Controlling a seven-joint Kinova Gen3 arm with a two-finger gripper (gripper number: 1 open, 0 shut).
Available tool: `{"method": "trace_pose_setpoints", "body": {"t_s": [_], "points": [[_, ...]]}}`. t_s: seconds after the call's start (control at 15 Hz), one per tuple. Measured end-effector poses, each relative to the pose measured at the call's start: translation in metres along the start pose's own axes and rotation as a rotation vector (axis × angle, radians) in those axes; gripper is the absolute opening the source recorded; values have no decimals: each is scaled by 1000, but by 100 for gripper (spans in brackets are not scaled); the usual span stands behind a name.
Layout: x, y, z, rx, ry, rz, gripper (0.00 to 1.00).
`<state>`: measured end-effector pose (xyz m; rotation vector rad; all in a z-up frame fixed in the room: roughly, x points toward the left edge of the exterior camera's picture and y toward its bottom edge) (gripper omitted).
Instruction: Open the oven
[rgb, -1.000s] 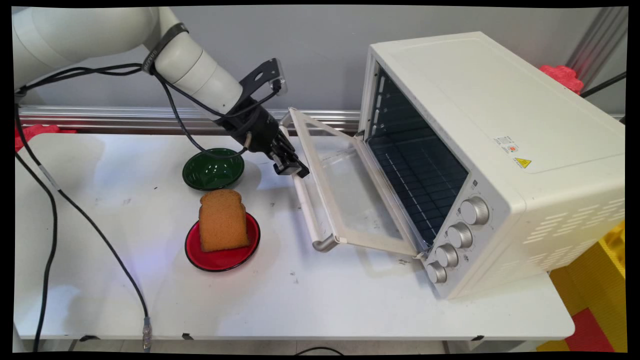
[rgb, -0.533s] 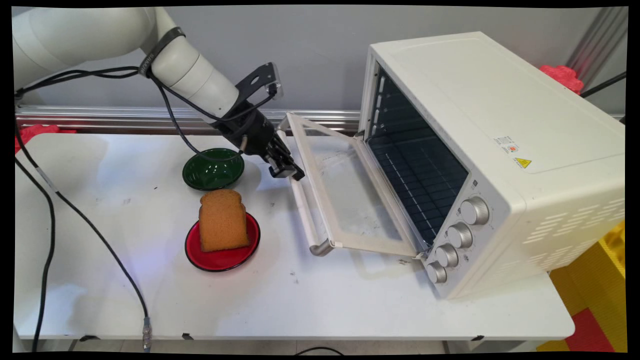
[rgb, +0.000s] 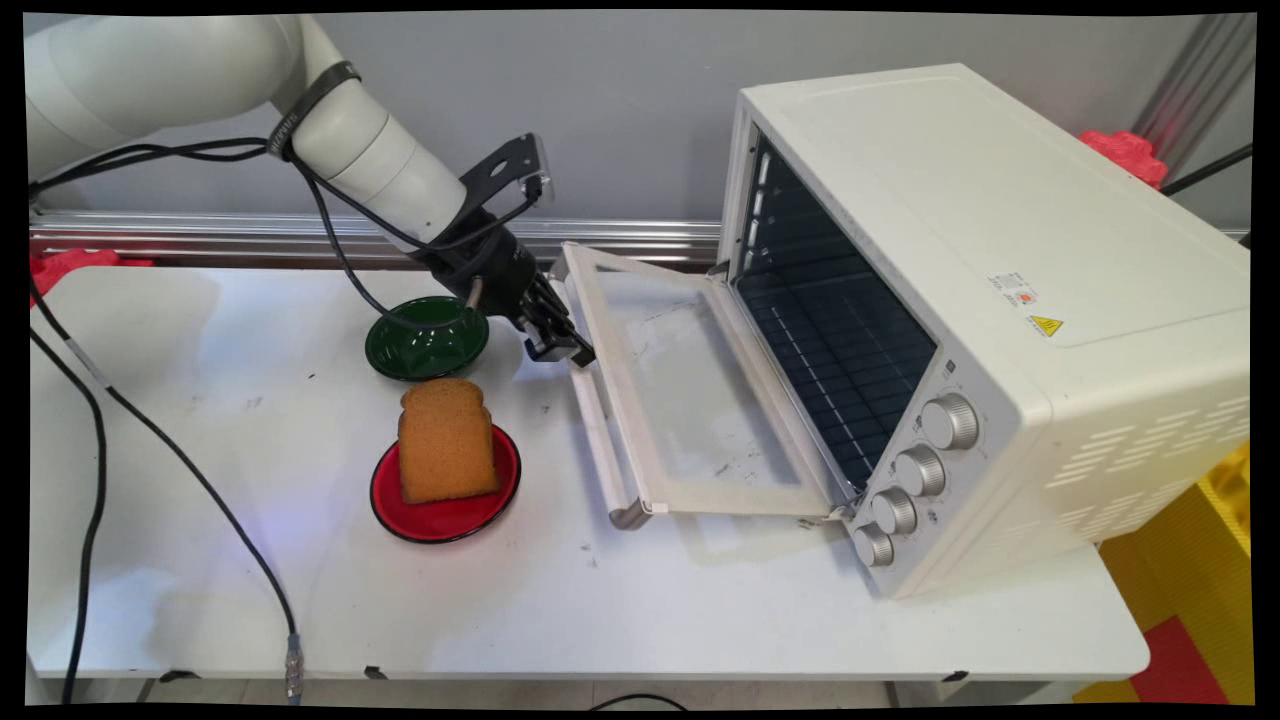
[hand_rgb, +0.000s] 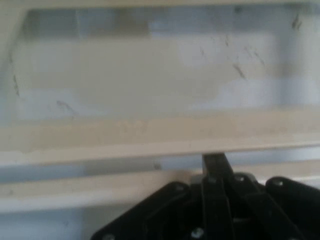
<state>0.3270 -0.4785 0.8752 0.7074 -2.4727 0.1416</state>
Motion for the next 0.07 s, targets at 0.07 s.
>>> {"method": "trace_pose_setpoints", "body": {"t_s": [0.07], "points": [[-1, 0, 0, 0, -2, 0, 0]]}}
